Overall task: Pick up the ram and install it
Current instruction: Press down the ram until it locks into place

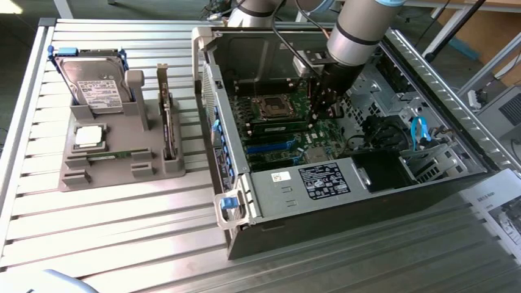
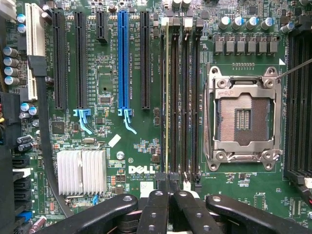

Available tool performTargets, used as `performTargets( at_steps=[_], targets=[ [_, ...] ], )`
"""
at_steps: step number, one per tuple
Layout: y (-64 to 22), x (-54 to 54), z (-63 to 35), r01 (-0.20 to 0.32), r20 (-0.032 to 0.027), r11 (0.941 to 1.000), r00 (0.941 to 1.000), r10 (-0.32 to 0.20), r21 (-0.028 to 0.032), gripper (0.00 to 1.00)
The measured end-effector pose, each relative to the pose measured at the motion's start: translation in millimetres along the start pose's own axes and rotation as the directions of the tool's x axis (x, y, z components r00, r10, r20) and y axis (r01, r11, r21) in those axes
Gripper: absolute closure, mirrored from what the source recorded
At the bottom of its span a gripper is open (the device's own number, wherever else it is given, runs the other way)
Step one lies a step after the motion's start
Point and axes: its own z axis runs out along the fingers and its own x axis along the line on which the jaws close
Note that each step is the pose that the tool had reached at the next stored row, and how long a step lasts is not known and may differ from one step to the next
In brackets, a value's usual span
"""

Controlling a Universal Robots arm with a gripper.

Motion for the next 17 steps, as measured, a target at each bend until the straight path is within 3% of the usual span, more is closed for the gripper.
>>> performTargets(
  at_steps=[8, 17],
  targets=[
    [0.0, 0.0, -0.5, 0.000, 0.0006, 1.0000, 1.0000, 0.000, -0.0002, 0.90],
    [0.1, -0.1, -12.1, 0.000, 0.0000, 1.0000, 1.0000, 0.000, -0.0035, 0.90]
  ],
)
